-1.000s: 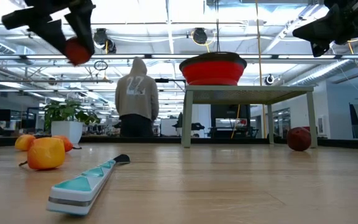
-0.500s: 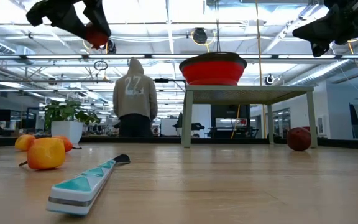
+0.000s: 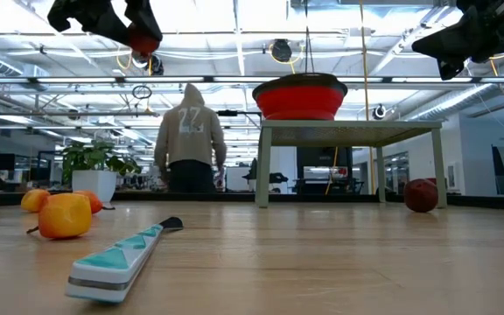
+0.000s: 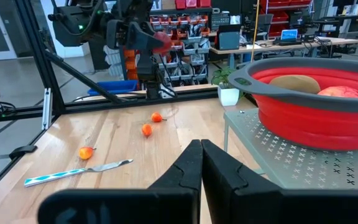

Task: Pick & Place Fruit
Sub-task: Put the pomegranate into the red strainer bowl on the shelf

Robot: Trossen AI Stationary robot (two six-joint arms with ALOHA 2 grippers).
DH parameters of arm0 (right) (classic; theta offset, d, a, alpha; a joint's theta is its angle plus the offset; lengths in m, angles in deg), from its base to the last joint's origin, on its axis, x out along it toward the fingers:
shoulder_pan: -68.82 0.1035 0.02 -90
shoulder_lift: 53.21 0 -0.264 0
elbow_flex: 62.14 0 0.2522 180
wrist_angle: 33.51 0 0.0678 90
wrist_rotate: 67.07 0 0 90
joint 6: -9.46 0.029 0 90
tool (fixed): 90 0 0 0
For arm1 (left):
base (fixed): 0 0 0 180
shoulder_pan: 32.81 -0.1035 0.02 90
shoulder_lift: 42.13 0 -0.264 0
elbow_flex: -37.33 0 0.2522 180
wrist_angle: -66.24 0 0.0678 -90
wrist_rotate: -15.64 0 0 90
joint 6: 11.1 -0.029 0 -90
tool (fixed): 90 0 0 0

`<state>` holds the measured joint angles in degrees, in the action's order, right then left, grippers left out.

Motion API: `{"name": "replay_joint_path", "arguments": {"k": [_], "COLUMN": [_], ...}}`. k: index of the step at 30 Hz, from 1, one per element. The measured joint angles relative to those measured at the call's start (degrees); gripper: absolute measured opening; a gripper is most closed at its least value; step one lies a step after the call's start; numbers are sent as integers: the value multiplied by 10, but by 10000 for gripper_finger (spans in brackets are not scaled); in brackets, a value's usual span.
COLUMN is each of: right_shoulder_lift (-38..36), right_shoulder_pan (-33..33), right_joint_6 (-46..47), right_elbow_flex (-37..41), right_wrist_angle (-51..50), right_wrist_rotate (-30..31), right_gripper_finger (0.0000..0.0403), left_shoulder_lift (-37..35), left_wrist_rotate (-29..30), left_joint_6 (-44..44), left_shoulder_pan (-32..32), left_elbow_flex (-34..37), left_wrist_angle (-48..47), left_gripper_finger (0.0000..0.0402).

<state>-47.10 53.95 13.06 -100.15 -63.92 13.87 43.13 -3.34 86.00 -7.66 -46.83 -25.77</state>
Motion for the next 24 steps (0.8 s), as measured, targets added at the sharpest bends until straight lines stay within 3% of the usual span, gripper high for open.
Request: {"name": "replay_joint_path", "arguments": {"k": [9,19,24], "right_shoulder_lift": [0,0,0], "right_shoulder_pan": [0,0,0], "right_joint_6": [0,0,0], "right_elbow_flex": [0,0,0], "right_wrist_angle": [0,0,0], "right_wrist_rotate": [0,0,0], "right_gripper_finger": [0,0,0], "left_shoulder_lift": [0,0,0], "left_wrist_rotate": [21,40,0], "left_joint_6": [40,88,100], "left_shoulder_pan": [2,16,14], "left_elbow_flex": [0,0,0], "left_wrist_angle": [11,92,152], "left_gripper_finger": [197,190,197]}}
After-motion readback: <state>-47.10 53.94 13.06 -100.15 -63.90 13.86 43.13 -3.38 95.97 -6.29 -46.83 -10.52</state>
